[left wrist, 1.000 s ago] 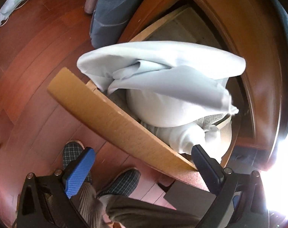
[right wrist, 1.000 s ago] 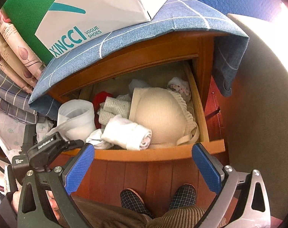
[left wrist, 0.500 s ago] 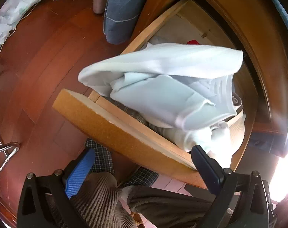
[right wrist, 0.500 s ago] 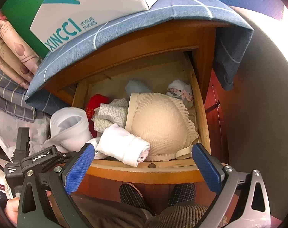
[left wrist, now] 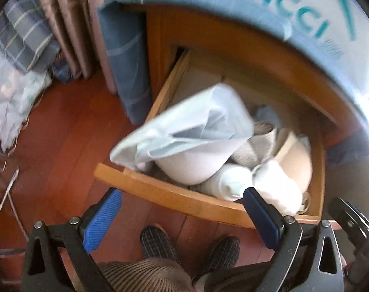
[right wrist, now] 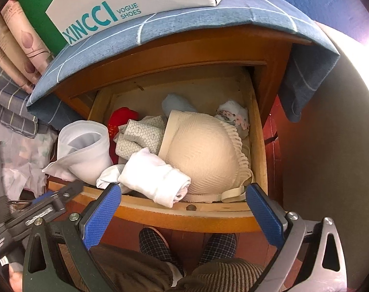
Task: Take underwear out of drawer
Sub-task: 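Release the drawer front with the left tool and back away, then lower the right tool into the drawer and grasp the white rolled underwear, then grasp the pale blue-white garment with the left tool and lift it while the right tool holds the white underwear, then carry the pale garment into the white shoe box and open the left tool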
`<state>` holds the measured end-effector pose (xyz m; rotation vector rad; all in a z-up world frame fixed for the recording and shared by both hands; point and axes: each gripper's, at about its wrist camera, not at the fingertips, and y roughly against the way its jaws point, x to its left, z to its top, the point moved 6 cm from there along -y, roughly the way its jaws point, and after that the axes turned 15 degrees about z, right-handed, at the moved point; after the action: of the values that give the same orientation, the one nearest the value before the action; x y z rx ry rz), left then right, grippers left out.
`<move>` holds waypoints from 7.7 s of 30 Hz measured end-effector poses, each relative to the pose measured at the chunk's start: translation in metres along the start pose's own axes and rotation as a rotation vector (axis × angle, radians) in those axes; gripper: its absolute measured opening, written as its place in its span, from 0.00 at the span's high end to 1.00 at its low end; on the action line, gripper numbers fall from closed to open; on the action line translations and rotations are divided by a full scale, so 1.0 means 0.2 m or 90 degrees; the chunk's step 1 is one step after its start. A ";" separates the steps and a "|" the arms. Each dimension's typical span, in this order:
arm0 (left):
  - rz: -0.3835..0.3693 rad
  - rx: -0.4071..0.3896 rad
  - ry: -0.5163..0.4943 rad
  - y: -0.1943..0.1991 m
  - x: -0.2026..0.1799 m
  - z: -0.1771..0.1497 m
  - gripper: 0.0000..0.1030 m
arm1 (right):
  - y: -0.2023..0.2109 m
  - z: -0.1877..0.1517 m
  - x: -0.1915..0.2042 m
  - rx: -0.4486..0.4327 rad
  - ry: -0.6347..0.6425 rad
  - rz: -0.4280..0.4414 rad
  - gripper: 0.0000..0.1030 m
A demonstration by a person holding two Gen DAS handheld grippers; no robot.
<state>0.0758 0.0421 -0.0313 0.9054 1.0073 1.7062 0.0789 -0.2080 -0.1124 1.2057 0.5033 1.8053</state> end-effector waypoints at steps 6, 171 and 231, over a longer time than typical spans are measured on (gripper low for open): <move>-0.051 -0.128 -0.048 0.22 0.00 -0.03 0.01 | -0.02 0.01 0.02 0.031 0.015 0.000 0.08; -0.283 -0.316 -0.131 1.17 -0.44 1.59 0.87 | -0.23 -0.01 0.03 0.123 -0.021 0.063 0.52; -0.165 -0.176 -0.086 0.69 -0.40 1.17 0.50 | 0.26 0.14 0.17 -0.004 0.061 0.032 0.52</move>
<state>0.2620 -0.0134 0.1760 0.6695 0.7417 1.4994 0.0767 -0.2105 -0.0450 1.1404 0.5252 1.9139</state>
